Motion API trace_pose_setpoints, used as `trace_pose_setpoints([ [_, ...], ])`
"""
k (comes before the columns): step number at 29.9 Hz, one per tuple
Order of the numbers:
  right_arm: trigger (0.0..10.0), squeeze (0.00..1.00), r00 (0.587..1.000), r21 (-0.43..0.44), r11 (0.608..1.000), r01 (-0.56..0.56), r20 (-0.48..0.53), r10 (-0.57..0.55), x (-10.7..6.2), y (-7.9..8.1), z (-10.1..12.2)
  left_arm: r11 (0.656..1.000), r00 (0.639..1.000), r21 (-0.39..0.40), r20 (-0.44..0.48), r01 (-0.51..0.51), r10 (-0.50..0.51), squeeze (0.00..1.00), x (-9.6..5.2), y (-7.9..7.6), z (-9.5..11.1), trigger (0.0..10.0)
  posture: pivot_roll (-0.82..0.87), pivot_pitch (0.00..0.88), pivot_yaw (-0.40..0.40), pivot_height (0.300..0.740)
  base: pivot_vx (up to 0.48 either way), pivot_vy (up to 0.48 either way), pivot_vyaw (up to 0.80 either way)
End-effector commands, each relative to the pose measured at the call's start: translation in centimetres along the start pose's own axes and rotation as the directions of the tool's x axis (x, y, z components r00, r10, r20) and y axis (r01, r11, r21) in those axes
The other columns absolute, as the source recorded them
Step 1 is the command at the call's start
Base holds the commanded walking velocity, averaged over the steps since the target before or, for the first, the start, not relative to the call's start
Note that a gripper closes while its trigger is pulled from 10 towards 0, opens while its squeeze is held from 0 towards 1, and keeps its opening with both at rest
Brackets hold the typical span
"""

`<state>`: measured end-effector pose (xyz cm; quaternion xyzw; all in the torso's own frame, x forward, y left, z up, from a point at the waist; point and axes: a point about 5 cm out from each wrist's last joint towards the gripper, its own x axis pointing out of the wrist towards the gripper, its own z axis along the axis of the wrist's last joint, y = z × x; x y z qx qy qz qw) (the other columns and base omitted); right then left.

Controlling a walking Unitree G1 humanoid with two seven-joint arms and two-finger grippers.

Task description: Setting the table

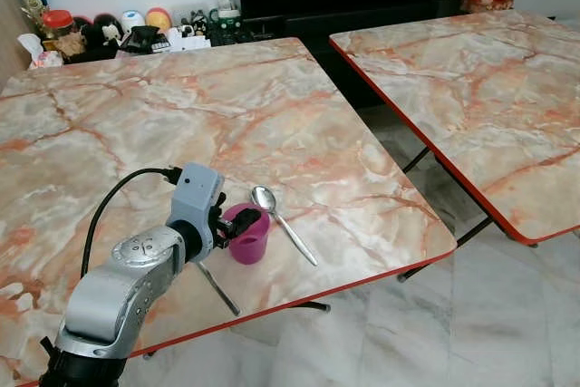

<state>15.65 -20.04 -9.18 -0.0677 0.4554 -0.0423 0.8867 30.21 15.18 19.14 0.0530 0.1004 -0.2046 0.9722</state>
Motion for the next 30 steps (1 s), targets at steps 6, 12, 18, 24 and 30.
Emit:
trace_pose_setpoints([
  [6,10.0,0.00,0.999,-0.002,1.000,-0.005,-0.035,0.005,-0.25,0.16,-1.05,1.000,0.999,0.020,-0.047,0.003,-0.002,0.00,0.09,0.07,-0.49,8.2,0.04,0.123,0.012,0.740,0.000,0.000,0.00],
  [12,10.0,0.00,0.999,-0.003,1.000,-0.005,-0.037,0.005,-0.26,0.07,-1.12,1.000,0.998,0.018,-0.061,0.002,-0.001,0.00,0.08,0.06,-0.72,1.9,0.04,0.123,0.011,0.740,0.000,0.000,0.00],
  [18,10.0,0.00,0.999,-0.003,1.000,-0.004,-0.037,0.004,-0.25,-0.06,-1.10,1.000,0.998,0.020,-0.066,0.004,-0.002,0.00,0.11,0.07,-0.74,10.0,0.04,0.123,0.011,0.740,0.000,0.000,0.00],
  [24,10.0,0.00,0.999,-0.003,1.000,-0.002,-0.038,0.001,-0.25,-0.24,-1.08,1.000,0.998,0.019,-0.062,0.006,-0.004,0.00,0.11,0.05,-0.67,0.0,0.04,0.123,0.011,0.740,0.000,0.000,0.00],
  [30,10.0,0.00,0.999,-0.003,1.000,-0.004,-0.037,0.004,-0.24,-0.08,-1.06,1.000,0.998,0.024,-0.061,0.014,-0.013,0.00,0.12,-0.03,-0.64,0.0,0.04,0.122,0.011,0.740,0.000,0.000,0.00],
])
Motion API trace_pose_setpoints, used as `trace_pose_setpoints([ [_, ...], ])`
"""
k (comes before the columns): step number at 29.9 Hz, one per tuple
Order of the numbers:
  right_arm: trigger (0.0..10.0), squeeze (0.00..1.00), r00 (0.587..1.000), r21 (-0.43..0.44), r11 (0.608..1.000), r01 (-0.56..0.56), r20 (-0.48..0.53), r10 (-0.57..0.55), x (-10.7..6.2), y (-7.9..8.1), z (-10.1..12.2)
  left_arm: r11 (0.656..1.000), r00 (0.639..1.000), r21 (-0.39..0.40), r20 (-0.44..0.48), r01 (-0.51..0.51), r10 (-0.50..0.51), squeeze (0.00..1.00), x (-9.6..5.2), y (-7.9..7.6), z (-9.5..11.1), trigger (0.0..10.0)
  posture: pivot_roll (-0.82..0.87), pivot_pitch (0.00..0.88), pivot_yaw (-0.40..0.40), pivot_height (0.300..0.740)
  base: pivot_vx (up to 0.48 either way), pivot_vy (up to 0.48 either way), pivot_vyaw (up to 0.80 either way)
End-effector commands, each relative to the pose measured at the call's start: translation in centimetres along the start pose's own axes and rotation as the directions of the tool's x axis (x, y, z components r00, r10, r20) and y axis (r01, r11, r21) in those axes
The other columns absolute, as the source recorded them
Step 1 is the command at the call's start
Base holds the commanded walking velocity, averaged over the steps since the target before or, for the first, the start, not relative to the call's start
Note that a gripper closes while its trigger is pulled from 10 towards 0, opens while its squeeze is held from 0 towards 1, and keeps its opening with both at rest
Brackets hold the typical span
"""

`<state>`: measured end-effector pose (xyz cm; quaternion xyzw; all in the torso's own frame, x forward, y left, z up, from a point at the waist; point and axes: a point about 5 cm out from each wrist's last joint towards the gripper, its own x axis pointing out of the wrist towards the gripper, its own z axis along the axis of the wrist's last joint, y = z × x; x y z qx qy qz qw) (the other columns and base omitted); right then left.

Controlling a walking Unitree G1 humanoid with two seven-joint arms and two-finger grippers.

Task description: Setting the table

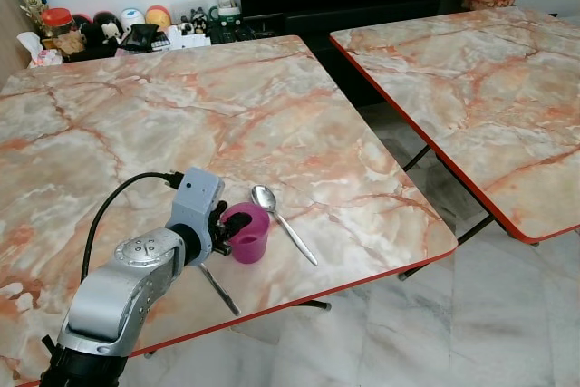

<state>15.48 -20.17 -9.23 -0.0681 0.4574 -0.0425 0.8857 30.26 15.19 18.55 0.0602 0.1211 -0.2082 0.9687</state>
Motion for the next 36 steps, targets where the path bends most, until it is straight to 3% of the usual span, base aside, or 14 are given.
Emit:
trace_pose_setpoints([
  [1,10.0,0.00,0.999,-0.002,1.000,-0.004,-0.032,0.004,-0.19,0.04,-0.88,1.000,1.000,0.018,-0.017,0.004,-0.004,0.00,-0.05,-0.03,-0.08,0.0,0.04,0.122,0.011,0.740,0.000,0.000,0.00],
  [30,10.0,0.00,1.000,-0.007,1.000,-0.009,-0.028,0.009,-0.13,0.50,-0.62,0.999,1.000,0.053,-0.005,0.008,-0.008,0.00,-0.03,-0.24,-0.03,0.0,0.04,0.121,0.009,0.740,0.000,0.000,0.00],
  [36,10.0,0.00,1.000,-0.007,1.000,-0.006,-0.028,0.006,-0.13,0.27,-0.65,0.998,0.992,0.004,0.112,-0.059,0.058,0.00,0.05,0.27,0.74,0.0,0.04,0.119,0.007,0.740,0.000,0.000,0.00],
])
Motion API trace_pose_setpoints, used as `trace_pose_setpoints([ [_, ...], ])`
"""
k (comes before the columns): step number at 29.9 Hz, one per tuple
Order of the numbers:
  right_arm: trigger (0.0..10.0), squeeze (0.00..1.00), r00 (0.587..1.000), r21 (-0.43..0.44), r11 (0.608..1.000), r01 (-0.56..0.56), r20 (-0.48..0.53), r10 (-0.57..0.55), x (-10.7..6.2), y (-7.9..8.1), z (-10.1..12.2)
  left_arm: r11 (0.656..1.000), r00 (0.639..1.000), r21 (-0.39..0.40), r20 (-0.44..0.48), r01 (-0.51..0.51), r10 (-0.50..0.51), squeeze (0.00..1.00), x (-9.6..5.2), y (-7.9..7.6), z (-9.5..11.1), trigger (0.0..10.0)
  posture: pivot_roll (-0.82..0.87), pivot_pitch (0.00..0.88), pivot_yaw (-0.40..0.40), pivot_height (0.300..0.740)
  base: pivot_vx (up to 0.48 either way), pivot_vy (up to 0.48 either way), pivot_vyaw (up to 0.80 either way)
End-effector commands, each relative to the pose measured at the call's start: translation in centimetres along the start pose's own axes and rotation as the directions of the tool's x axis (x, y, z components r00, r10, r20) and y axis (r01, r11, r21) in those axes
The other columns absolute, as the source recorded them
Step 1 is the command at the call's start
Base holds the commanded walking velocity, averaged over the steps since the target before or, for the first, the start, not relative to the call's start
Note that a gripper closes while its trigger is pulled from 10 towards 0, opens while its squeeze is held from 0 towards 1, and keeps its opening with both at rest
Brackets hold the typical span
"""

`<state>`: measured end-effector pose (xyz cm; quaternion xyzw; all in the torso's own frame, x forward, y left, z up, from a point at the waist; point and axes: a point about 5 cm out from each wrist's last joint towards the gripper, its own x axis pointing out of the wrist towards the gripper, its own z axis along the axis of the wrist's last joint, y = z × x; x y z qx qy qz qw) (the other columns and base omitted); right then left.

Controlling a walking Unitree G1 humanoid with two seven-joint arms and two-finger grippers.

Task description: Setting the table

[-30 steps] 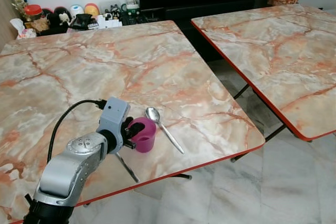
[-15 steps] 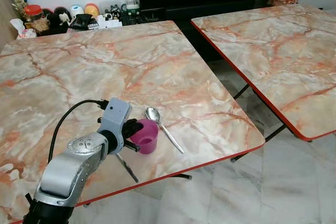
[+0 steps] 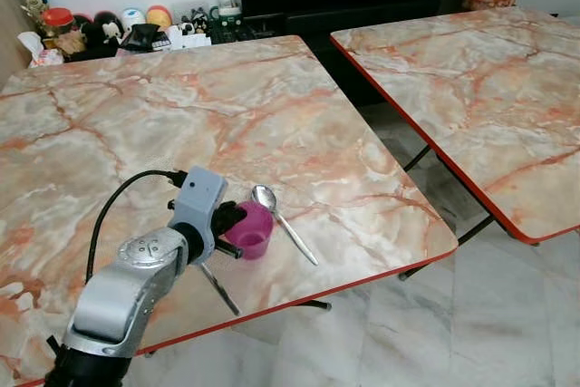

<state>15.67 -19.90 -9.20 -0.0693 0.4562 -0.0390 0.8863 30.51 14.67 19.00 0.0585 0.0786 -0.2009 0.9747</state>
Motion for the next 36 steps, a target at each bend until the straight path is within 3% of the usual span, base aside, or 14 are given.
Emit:
trace_pose_setpoints([
  [1,10.0,0.00,1.000,-0.002,1.000,-0.001,-0.031,0.001,-0.2,0.0,-0.8,0.999,0.998,-0.005,0.047,-0.043,0.043,0.00,-0.2,0.6,0.4,0.0,0.04,0.119,0.007,0.740,0.000,0.000,0.00],
  [5,10.0,0.00,0.999,-0.003,1.000,0.002,-0.033,-0.002,-0.2,-0.2,-0.9,0.991,0.970,-0.070,0.209,-0.110,0.123,0.00,-0.5,1.4,2.6,0.0,0.04,0.118,0.003,0.740,0.000,0.000,0.00],
  [9,10.0,0.00,0.999,-0.006,1.000,0.003,-0.033,-0.003,-0.2,-0.4,-1.0,0.975,0.930,-0.137,0.304,-0.172,0.207,0.00,-1.4,3.0,2.5,0.0,0.04,0.115,0.000,0.740,0.000,0.000,0.00],
  [11,10.0,0.00,0.999,-0.006,1.000,0.003,-0.034,-0.003,-0.2,-0.4,-1.0,0.976,0.929,-0.139,0.310,-0.168,0.204,0.00,-1.6,3.2,2.2,0.0,0.04,0.115,-0.001,0.740,0.000,0.000,0.00],
  [12,10.0,0.00,0.999,-0.006,1.000,0.004,-0.034,-0.005,-0.2,-0.5,-1.1,0.981,0.926,-0.139,0.335,-0.135,0.175,0.00,-2.2,3.2,1.7,3.4,0.04,0.114,-0.002,0.740,0.000,0.000,0.00],
  [13,10.0,0.00,0.999,-0.006,1.000,0.004,-0.034,-0.005,-0.2,-0.5,-1.1,0.981,0.926,-0.139,0.335,-0.135,0.175,0.00,-2.2,3.2,1.7,3.4,0.04,0.114,-0.002,0.740,0.000,0.000,0.00],
  [15,10.0,0.00,0.999,-0.007,1.000,0.006,-0.033,-0.006,-0.2,-0.6,-1.0,0.990,0.924,-0.051,0.357,-0.128,0.138,0.00,-2.6,3.3,1.4,10.0,0.04,0.117,-0.009,0.740,0.000,0.000,0.00],
  [16,10.0,0.00,0.999,-0.007,1.000,0.006,-0.033,-0.007,-0.2,-0.6,-1.0,0.992,0.924,-0.008,0.363,-0.127,0.121,0.00,-2.8,3.2,1.4,10.0,0.05,0.117,-0.011,0.740,0.000,0.000,0.00],
  [22,10.0,0.00,1.000,-0.011,1.000,0.005,-0.024,-0.005,-0.2,-0.6,-0.8,0.982,0.891,-0.081,0.413,-0.169,0.187,0.00,-3.4,3.9,1.4,10.0,0.05,0.116,-0.015,0.740,0.000,0.000,0.00],
  [29,10.0,0.00,1.000,-0.024,1.000,0.009,-0.021,-0.010,-0.1,-0.5,-0.7,0.979,0.894,-0.093,0.401,-0.179,0.201,0.00,-3.0,3.4,0.5,10.0,0.04,0.115,-0.011,0.740,0.000,0.000,0.00],
  [36,10.0,0.00,1.000,-0.021,1.000,0.005,-0.021,-0.005,-0.1,-0.4,-0.7,0.978,0.893,-0.055,0.400,-0.203,0.208,0.00,-3.8,4.8,-1.0,10.0,0.04,0.116,-0.010,0.740,0.000,0.000,0.00],
])
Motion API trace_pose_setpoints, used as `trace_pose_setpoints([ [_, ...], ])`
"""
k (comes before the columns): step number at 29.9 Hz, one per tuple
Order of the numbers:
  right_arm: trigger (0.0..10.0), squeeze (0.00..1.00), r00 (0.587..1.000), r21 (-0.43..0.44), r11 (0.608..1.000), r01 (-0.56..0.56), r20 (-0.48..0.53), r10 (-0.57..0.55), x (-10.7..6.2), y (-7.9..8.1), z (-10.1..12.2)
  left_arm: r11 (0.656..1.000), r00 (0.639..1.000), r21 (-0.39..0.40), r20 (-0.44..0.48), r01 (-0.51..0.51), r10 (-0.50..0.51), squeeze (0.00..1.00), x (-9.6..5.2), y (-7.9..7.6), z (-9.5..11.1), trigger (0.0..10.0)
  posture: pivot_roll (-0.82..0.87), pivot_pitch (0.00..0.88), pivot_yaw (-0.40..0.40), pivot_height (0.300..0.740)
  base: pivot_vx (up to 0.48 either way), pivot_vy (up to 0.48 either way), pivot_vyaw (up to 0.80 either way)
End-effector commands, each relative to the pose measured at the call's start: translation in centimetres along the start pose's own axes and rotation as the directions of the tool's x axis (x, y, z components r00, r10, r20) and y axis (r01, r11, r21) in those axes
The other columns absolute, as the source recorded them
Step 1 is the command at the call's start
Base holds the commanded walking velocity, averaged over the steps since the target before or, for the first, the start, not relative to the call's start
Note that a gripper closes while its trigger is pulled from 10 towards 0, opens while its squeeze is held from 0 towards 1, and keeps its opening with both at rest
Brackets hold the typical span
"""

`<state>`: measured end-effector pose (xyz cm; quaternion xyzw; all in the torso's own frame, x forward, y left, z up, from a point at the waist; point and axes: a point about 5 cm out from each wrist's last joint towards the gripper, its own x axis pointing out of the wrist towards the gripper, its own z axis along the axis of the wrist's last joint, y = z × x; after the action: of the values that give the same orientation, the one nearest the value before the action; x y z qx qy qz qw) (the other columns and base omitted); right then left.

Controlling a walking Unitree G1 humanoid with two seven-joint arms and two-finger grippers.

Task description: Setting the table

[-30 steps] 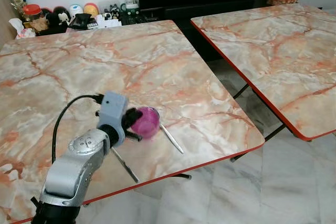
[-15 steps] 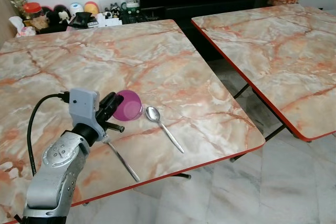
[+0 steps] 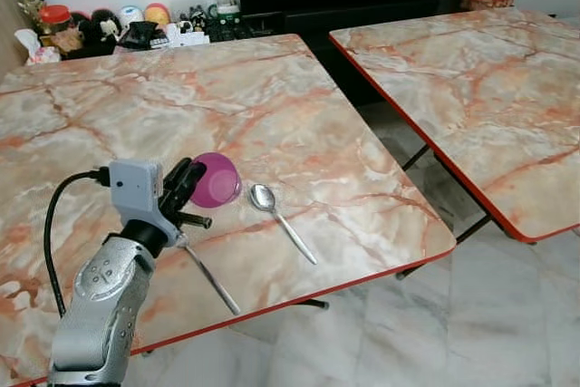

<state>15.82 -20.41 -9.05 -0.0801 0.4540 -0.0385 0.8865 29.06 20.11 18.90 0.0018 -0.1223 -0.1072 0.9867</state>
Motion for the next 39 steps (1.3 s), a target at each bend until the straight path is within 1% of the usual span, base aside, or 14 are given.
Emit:
trace_pose_setpoints([
  [1,10.0,0.00,1.000,0.001,1.000,-0.004,-0.026,0.004,-0.2,0.1,-0.8,0.998,1.000,0.053,0.012,0.020,-0.020,0.00,-0.3,0.5,0.4,10.0,0.04,0.116,-0.010,0.740,0.000,0.000,0.00],
  [2,10.0,0.00,1.000,0.001,1.000,-0.004,-0.026,0.004,-0.2,0.1,-0.8,0.998,1.000,0.053,0.012,0.020,-0.020,0.00,-0.3,0.5,0.4,10.0,0.04,0.116,-0.010,0.740,0.000,0.000,0.00],
  [5,10.0,0.00,1.000,-0.001,1.000,-0.004,-0.029,0.004,-0.2,0.1,-0.9,0.982,0.993,0.149,-0.005,0.116,-0.117,0.00,-0.5,0.1,0.6,10.0,0.05,0.117,-0.014,0.740,0.000,0.000,0.00],
  [6,10.0,0.00,1.000,-0.006,1.000,-0.004,-0.031,0.004,-0.2,0.1,-1.0,0.974,0.990,0.178,-0.017,0.140,-0.139,0.00,-0.6,0.2,0.5,10.0,0.05,0.117,-0.017,0.740,0.000,0.000,0.00],
  [11,10.0,0.00,1.000,-0.007,1.000,0.001,-0.029,-0.001,-0.2,-0.1,-1.0,0.976,0.992,0.182,-0.011,0.123,-0.123,0.00,-0.7,0.9,0.2,10.0,0.04,0.116,-0.017,0.740,0.000,0.000,0.00],
  [12,10.0,0.00,1.000,-0.010,1.000,0.002,-0.029,-0.002,-0.2,-0.1,-1.0,0.974,0.994,0.195,-0.011,0.112,-0.112,0.00,-0.8,1.1,0.1,10.0,0.04,0.116,-0.017,0.740,0.000,0.000,0.00],
  [15,10.0,0.00,1.000,-0.021,1.000,0.005,-0.024,-0.005,-0.2,-0.2,-1.0,0.981,0.999,0.185,0.001,0.048,-0.049,0.00,-0.8,1.7,-0.1,10.0,0.04,0.117,-0.020,0.740,0.000,0.000,0.00],
  [18,10.0,0.00,1.000,-0.033,0.999,0.012,-0.019,-0.013,-0.2,-0.4,-0.9,0.990,0.999,0.137,0.021,-0.026,0.024,0.00,-0.8,2.1,-0.2,10.0,0.04,0.116,-0.021,0.740,0.000,0.000,0.53],
  [23,10.0,0.00,1.000,-0.034,0.999,0.013,-0.019,-0.014,-0.3,-0.5,-0.9,0.991,0.999,0.130,0.013,-0.042,0.041,0.00,-1.0,2.0,-0.6,10.0,0.04,0.117,-0.021,0.740,0.000,0.000,0.80],
  [29,10.0,0.00,1.000,-0.033,0.999,0.013,-0.019,-0.014,-0.2,-0.5,-0.8,0.990,0.998,0.125,0.022,-0.067,0.065,0.00,-0.7,2.0,-0.5,10.0,0.04,0.116,-0.019,0.740,0.000,0.000,0.80],
  [39,10.0,0.00,1.000,-0.034,0.999,0.015,-0.015,-0.015,-0.1,-0.7,-0.6,0.987,0.995,0.131,0.015,-0.096,0.094,0.00,-0.8,2.4,-0.7,10.0,0.04,0.117,-0.018,0.740,0.000,0.000,0.80],
])
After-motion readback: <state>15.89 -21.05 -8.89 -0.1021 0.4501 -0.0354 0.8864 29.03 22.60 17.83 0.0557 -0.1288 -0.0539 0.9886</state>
